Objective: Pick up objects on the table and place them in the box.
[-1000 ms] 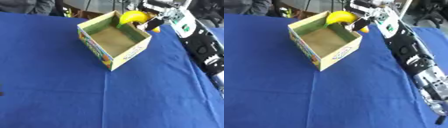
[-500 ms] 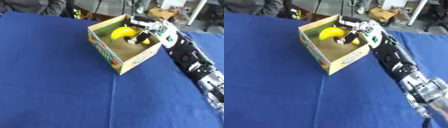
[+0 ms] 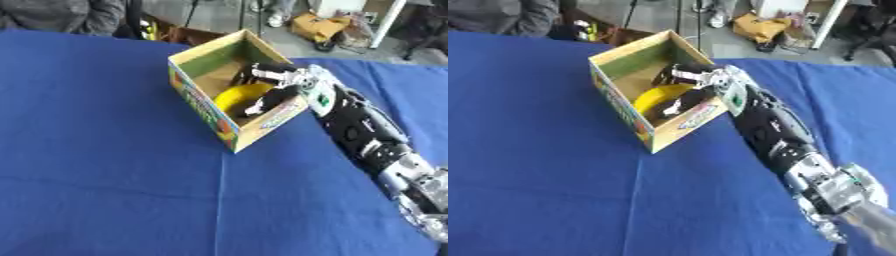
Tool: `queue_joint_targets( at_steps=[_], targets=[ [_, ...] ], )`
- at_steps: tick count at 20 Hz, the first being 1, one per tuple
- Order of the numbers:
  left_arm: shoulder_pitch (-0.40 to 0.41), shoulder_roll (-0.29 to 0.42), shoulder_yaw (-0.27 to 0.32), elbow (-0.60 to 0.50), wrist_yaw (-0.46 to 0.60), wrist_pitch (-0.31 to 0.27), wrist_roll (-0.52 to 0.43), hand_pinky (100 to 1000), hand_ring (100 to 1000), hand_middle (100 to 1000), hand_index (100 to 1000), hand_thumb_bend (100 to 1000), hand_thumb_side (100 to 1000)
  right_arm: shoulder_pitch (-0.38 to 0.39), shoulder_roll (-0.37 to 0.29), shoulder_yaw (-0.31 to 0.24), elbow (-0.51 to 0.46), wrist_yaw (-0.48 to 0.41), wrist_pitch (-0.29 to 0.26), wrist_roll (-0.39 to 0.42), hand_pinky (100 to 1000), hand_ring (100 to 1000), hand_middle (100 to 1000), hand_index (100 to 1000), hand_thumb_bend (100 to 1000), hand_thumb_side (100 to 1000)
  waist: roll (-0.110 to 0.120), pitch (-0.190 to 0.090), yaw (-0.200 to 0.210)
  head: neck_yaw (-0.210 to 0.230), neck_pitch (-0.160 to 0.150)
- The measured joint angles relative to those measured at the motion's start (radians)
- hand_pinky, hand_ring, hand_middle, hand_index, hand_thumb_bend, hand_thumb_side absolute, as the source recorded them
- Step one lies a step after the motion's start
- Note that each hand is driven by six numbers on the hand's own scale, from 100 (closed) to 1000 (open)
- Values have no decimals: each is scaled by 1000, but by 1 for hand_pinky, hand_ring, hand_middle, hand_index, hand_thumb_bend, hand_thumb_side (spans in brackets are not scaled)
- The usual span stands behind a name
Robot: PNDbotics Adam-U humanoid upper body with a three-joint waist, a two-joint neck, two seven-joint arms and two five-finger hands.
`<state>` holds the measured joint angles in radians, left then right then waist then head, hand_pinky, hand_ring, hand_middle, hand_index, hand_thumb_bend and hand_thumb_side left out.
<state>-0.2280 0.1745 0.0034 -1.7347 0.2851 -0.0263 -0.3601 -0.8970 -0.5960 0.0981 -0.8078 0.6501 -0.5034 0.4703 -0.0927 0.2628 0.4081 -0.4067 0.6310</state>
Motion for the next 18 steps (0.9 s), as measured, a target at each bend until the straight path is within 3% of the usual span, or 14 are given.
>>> queue_joint_targets(
  at_steps=[5,9,11,15,16,18],
  targets=[
    [6,0,0,0,0,0,1,657,731,626,704,271,1000,5,-1,-13,-71,-39,-21,-20,880,874,914,921,713,533,7,-11,-58,9,1],
    [16,0,1,0,0,3,4,657,731,626,704,277,1000,13,-19,-48,-164,-95,-36,-72,803,801,835,886,672,505,14,-24,-112,25,9],
    [25,0,6,1,0,4,7,657,731,626,704,278,1000,28,-32,-63,-219,-131,-38,-107,782,781,815,876,665,500,16,-33,-158,42,15],
    [37,0,19,1,-2,4,19,658,731,626,704,280,1000,152,-100,-60,-405,-362,10,-210,699,698,756,849,577,519,27,-38,-234,88,27],
    [37,0,21,1,-3,3,22,658,731,626,704,282,1000,186,-119,-60,-461,-425,35,-230,654,647,722,830,459,566,29,-38,-242,97,27],
    [42,0,31,1,-4,1,30,658,731,626,704,282,1000,260,-134,-66,-581,-528,80,-272,653,646,720,828,453,569,29,-39,-267,117,27]
  ],
)
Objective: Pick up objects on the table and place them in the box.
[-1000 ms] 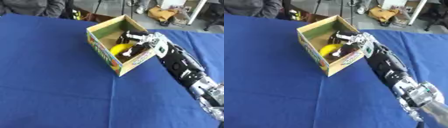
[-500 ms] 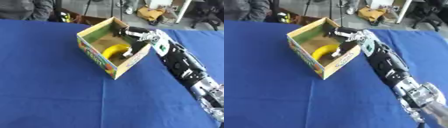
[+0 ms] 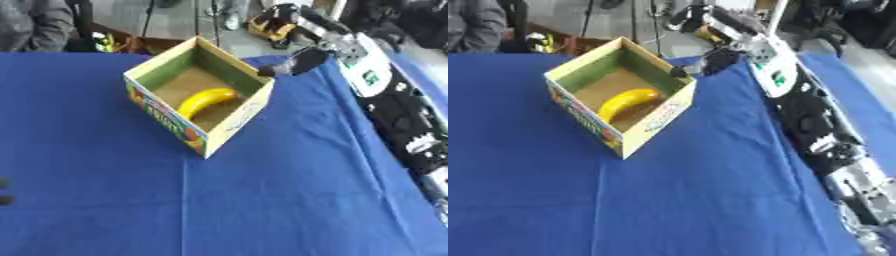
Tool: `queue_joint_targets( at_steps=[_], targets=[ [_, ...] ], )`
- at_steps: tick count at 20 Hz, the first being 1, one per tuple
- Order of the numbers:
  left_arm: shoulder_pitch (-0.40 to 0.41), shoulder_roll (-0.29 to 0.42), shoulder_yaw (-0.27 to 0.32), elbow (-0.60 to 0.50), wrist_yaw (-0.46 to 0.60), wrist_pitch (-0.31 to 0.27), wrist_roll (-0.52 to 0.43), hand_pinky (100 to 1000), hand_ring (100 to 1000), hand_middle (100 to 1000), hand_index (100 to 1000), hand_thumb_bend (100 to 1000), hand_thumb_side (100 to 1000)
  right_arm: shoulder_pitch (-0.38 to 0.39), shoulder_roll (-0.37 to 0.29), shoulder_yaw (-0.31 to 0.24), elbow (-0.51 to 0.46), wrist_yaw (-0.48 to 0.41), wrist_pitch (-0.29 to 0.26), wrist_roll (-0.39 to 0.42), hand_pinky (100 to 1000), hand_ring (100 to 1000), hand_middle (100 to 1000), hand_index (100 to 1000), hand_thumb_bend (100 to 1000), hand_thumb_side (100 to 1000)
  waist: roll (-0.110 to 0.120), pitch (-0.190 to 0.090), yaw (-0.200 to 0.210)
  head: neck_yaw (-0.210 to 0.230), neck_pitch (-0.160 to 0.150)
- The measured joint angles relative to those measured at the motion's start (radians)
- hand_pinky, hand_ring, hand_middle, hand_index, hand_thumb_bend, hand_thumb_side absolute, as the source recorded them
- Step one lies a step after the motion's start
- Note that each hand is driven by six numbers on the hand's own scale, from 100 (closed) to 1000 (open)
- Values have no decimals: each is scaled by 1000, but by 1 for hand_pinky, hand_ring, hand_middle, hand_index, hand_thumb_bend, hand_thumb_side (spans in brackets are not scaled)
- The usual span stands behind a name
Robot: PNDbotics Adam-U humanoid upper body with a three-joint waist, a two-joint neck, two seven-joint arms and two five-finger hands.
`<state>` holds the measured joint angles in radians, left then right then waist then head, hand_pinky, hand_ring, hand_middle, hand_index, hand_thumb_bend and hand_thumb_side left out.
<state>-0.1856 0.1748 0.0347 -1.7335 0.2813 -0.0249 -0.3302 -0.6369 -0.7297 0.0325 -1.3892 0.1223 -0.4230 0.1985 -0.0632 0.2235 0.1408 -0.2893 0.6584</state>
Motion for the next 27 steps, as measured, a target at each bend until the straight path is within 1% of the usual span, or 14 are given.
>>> queue_joint_targets(
  at_steps=[1,2,3,5,7,9,11,15,20,24,27],
  targets=[
    [0,0,3,0,0,0,4,658,731,626,704,282,1000,42,-5,-7,-56,-38,22,-20,653,646,720,828,453,569,-1,0,-12,8,0],
    [0,0,5,0,-1,-1,7,657,731,626,704,283,1000,69,-10,-13,-104,-67,43,-36,642,627,696,809,286,639,1,0,-15,13,0],
    [2,0,10,0,-1,-1,11,657,732,626,704,283,1000,100,-5,-23,-151,-101,62,-56,640,624,689,803,220,659,4,0,-23,21,0],
    [4,0,18,0,-2,-2,18,657,732,626,704,283,1000,219,29,-54,-242,-199,94,-109,641,624,689,798,184,668,6,0,-65,36,0],
    [4,0,21,0,-4,-3,25,656,732,626,704,282,1000,317,79,-88,-315,-306,125,-158,645,628,696,798,173,680,16,1,-77,48,0],
    [9,0,26,0,-7,-6,29,656,732,626,703,283,1000,383,132,-114,-368,-384,154,-189,647,630,698,795,160,695,18,4,-89,57,0],
    [9,0,29,1,-10,-6,33,656,732,626,703,283,1000,432,179,-134,-402,-429,176,-204,646,628,695,793,157,696,17,5,-99,63,2],
    [9,0,31,2,-11,-6,37,656,733,626,703,282,1000,481,260,-156,-437,-458,206,-212,644,622,683,782,154,697,18,9,-104,66,8],
    [10,0,31,5,-14,-7,38,656,733,626,703,278,1000,499,360,-168,-442,-459,228,-214,644,620,680,770,153,701,27,12,-109,66,9],
    [10,0,31,5,-15,-8,39,656,733,626,702,277,1000,505,407,-170,-442,-458,234,-213,645,621,681,771,149,704,30,12,-112,64,11],
    [10,-1,31,5,-16,-8,39,656,733,626,702,279,1000,507,424,-171,-442,-457,235,-212,645,621,681,770,149,704,31,12,-114,64,14]
  ],
)
